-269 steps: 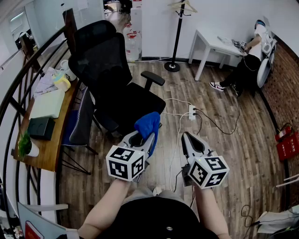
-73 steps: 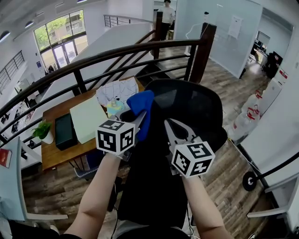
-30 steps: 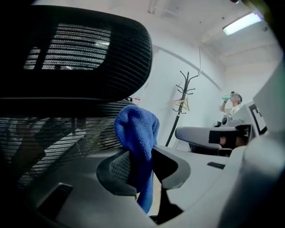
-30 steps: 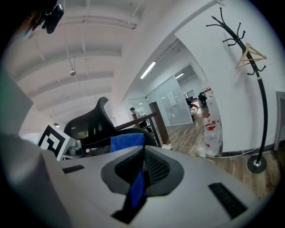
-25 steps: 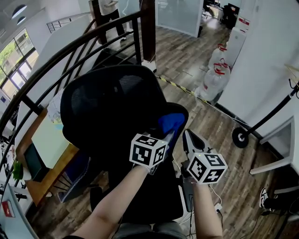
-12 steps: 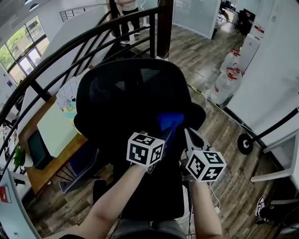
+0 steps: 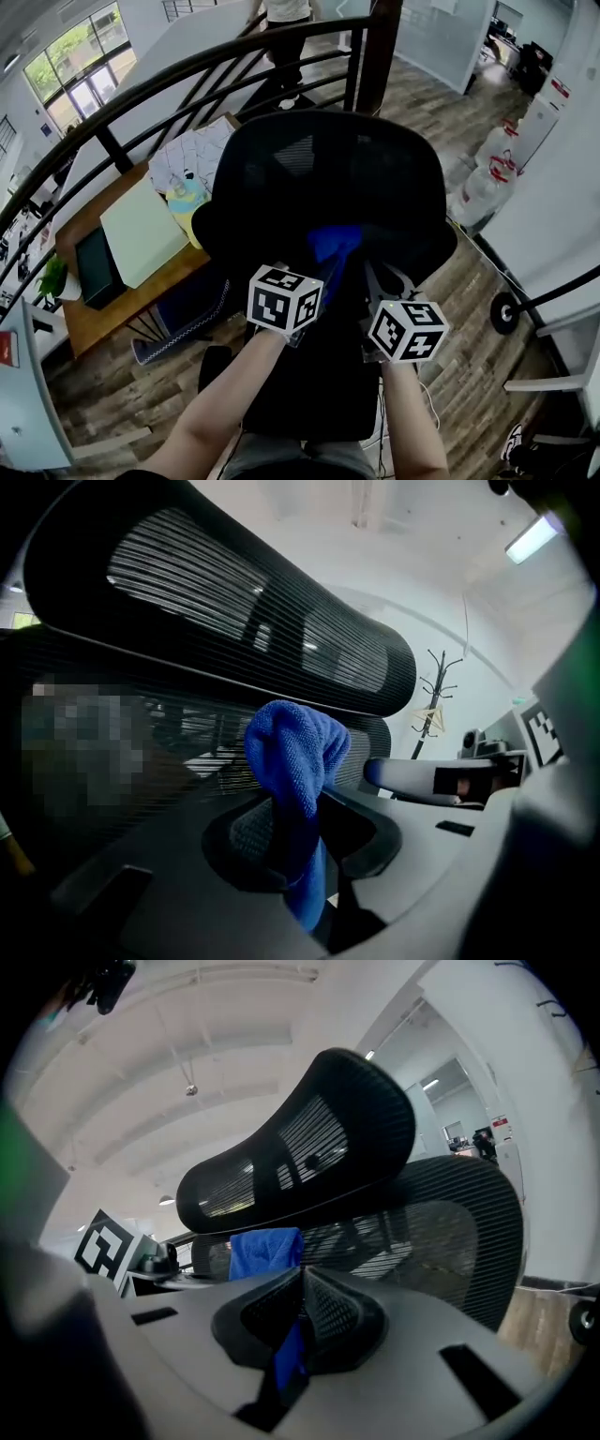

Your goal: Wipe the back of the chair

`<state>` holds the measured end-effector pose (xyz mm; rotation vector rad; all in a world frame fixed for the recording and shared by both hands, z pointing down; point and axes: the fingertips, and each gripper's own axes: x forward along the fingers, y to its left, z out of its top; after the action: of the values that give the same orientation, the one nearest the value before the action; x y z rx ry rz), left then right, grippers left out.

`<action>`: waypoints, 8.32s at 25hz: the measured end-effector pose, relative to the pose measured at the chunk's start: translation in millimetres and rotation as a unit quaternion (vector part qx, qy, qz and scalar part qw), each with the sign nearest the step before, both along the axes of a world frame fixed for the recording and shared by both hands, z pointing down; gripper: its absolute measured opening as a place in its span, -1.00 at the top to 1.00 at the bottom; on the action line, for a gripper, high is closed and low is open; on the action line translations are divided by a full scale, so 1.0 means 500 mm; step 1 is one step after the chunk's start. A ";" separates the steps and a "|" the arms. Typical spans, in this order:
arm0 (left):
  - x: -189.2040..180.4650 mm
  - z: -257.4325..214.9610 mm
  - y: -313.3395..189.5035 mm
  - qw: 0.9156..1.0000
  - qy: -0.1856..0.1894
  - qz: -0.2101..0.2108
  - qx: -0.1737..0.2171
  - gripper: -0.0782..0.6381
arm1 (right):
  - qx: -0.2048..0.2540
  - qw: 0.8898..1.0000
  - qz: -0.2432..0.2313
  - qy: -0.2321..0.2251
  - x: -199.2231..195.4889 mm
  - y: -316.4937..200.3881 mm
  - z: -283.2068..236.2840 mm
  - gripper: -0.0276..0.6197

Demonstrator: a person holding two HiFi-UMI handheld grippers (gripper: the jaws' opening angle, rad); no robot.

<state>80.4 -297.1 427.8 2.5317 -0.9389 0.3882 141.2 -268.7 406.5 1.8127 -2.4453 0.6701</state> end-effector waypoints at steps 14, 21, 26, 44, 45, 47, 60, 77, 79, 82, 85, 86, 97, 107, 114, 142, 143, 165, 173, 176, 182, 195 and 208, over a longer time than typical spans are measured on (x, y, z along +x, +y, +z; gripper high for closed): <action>-0.282 -0.007 -0.040 0.993 -0.006 -0.120 0.002 0.50 | -0.009 0.993 -0.113 0.008 -0.274 -0.041 0.010 0.82; -0.387 -0.013 -0.051 0.986 -0.015 -0.168 0.007 0.50 | -0.004 0.990 -0.143 0.014 -0.354 -0.045 0.003 0.82; -0.431 -0.011 -0.055 0.981 -0.018 -0.191 0.002 0.50 | -0.007 0.989 -0.146 0.015 -0.372 -0.043 0.002 0.82; -0.292 -0.029 0.017 0.991 0.011 -0.130 0.014 0.50 | -0.019 0.997 -0.066 0.017 -0.196 0.004 0.021 0.82; -0.272 -0.027 0.026 0.993 0.014 -0.120 0.012 0.50 | -0.020 0.998 -0.058 0.016 -0.179 0.010 0.024 0.82; -0.231 -0.020 0.042 0.995 0.019 -0.100 0.009 0.50 | -0.024 0.999 -0.042 0.015 -0.147 0.024 0.032 0.82; 0.105 0.065 0.159 0.997 0.014 0.069 -0.027 0.50 | -0.055 0.995 0.086 0.019 0.128 0.154 0.097 0.82; 0.346 0.197 0.166 0.988 -0.032 0.137 -0.070 0.50 | -0.090 0.977 0.194 -0.006 0.348 0.217 0.182 0.82; 0.342 0.207 0.162 0.989 -0.033 0.125 -0.077 0.50 | -0.092 0.977 0.190 -0.008 0.343 0.210 0.191 0.82; 0.329 0.213 0.157 0.990 -0.035 0.112 -0.080 0.50 | -0.095 0.979 0.180 -0.011 0.328 0.199 0.200 0.82; 0.307 0.213 0.143 0.991 -0.033 0.101 -0.080 0.50 | -0.098 0.981 0.167 -0.011 0.307 0.184 0.205 0.82; 0.296 0.212 0.139 0.992 -0.033 0.097 -0.080 0.50 | -0.099 0.982 0.162 -0.011 0.299 0.179 0.207 0.82; 0.148 0.217 0.104 0.995 -0.035 0.034 -0.083 0.50 | -0.105 0.990 0.094 -0.008 0.169 0.118 0.211 0.82; -0.055 0.231 0.075 0.993 -0.040 -0.062 -0.093 0.50 | -0.112 0.994 0.013 -0.001 0.003 0.072 0.218 0.82; -0.203 0.232 0.058 0.986 -0.042 -0.131 -0.097 0.50 | -0.114 0.993 -0.042 0.004 -0.118 0.054 0.222 0.82; -0.323 0.224 0.091 0.979 -0.019 -0.184 -0.087 0.50 | -0.125 0.991 -0.047 -0.001 -0.209 0.080 0.241 0.82; -0.303 0.226 0.098 0.980 -0.016 -0.176 -0.088 0.50 | -0.126 0.991 -0.040 -0.001 -0.195 0.086 0.243 0.82; 0.218 0.332 0.233 0.991 -0.045 0.062 -0.108 0.50 | -0.159 0.972 0.168 -0.042 0.232 0.282 0.349 0.82; 0.282 0.374 0.232 0.988 -0.060 0.076 -0.122 0.50 | -0.171 0.968 0.175 -0.049 0.279 0.289 0.385 0.82; 0.279 0.395 0.216 0.987 -0.065 0.058 -0.133 0.50 | -0.171 0.969 0.172 -0.050 0.285 0.278 0.391 0.82; 0.244 0.406 0.189 0.987 -0.058 0.028 -0.145 0.50 | -0.173 0.969 0.165 -0.055 0.273 0.257 0.399 0.82; 0.089 0.406 0.146 0.986 -0.052 -0.042 -0.151 0.50 | -0.175 0.978 0.102 -0.056 0.133 0.188 0.397 0.82; -0.150 0.399 0.102 0.975 -0.038 -0.153 -0.157 0.50 | -0.180 0.983 0.005 -0.045 -0.075 0.124 0.386 0.82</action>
<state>5.4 -245.9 627.1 2.0628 -1.1735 0.4974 103.6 -206.7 599.3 1.6860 -2.1824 1.1321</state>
